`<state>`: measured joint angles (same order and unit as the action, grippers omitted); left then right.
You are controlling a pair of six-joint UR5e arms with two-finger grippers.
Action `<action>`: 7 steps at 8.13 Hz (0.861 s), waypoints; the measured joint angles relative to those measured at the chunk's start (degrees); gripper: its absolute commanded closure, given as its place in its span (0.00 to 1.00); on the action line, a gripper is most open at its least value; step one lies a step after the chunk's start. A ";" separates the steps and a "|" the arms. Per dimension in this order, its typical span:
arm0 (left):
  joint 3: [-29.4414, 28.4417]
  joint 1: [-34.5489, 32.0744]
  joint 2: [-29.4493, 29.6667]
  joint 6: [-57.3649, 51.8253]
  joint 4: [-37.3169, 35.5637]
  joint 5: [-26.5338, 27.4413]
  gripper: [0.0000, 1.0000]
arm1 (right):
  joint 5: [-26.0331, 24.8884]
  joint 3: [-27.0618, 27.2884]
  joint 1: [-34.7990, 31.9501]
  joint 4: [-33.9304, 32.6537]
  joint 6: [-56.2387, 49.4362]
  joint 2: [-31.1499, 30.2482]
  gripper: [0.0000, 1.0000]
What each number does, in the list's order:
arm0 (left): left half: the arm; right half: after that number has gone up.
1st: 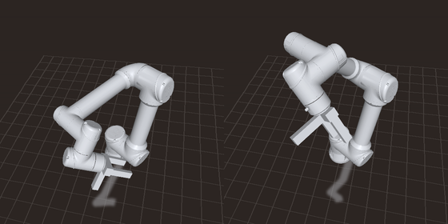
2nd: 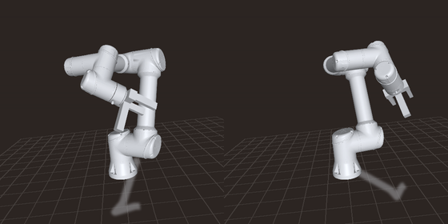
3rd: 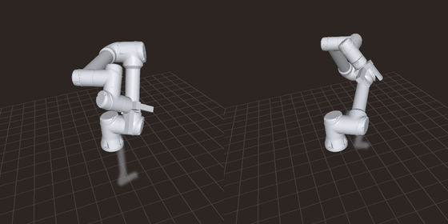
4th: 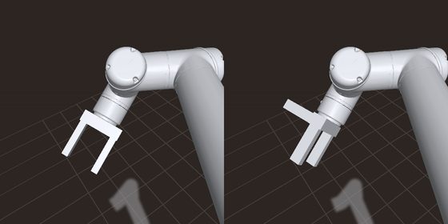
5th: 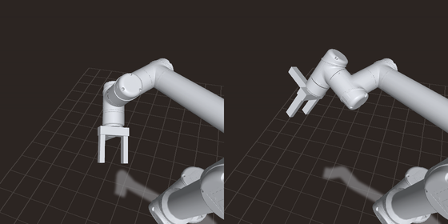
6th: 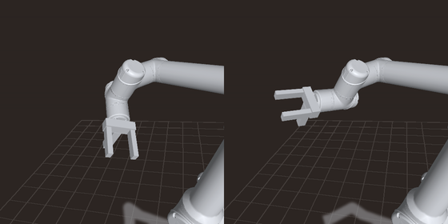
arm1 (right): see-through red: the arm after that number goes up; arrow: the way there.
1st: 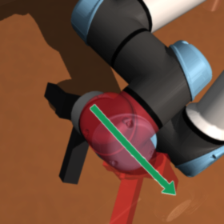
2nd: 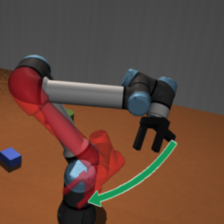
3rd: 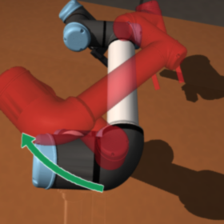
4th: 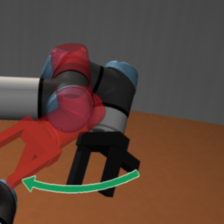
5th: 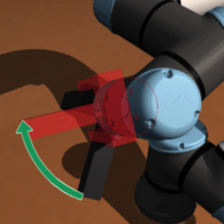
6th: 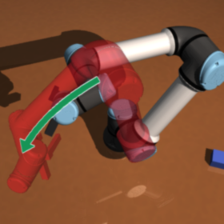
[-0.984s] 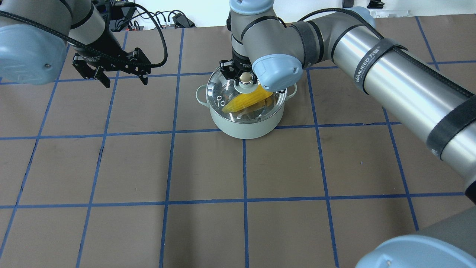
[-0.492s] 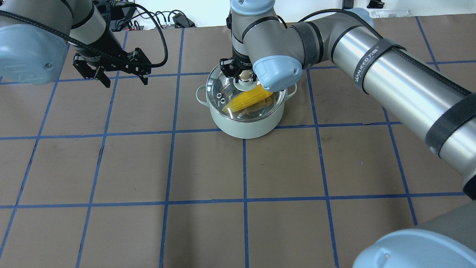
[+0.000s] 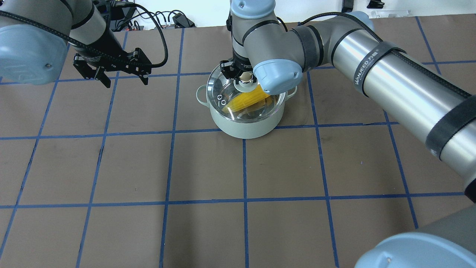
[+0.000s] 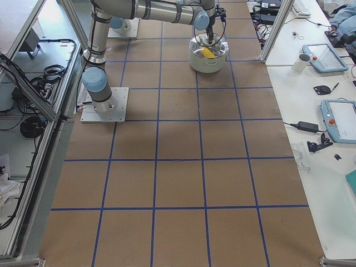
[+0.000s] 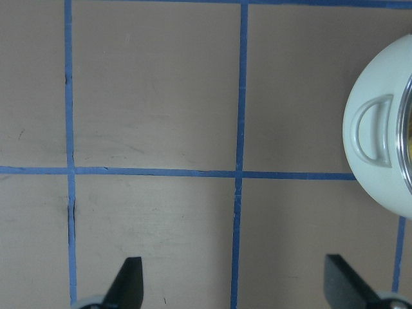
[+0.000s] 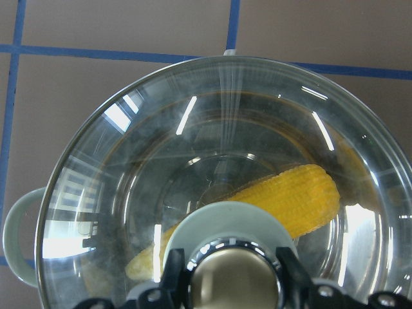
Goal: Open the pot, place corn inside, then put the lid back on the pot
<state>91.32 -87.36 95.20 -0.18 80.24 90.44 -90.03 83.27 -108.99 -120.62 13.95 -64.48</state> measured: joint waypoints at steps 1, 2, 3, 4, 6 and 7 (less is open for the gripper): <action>0.00 0.00 0.02 0.00 0.00 -0.04 0.00 | -0.37 0.35 0.00 -0.05 -0.16 0.00 0.00; 0.00 -0.05 0.01 0.01 -0.03 -0.10 0.00 | -0.57 0.51 0.02 -0.03 -0.21 0.01 0.00; 0.04 -0.06 0.04 0.03 -0.03 -0.10 0.00 | -0.49 0.54 0.27 0.05 -0.20 -0.07 0.00; 0.06 -0.07 0.10 0.03 -0.01 -0.10 0.00 | -0.16 0.41 0.54 0.08 0.04 -0.50 0.00; 0.08 -0.09 0.14 0.01 0.00 -0.04 0.00 | 1.63 0.20 1.82 1.13 0.18 -2.84 0.00; 0.08 -0.09 0.15 0.00 0.00 0.04 0.00 | 3.14 0.24 3.90 4.33 -0.65 -5.47 0.00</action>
<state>91.40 -87.45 95.35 -0.17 80.24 90.48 -86.89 83.50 -105.09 -116.28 13.30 -69.95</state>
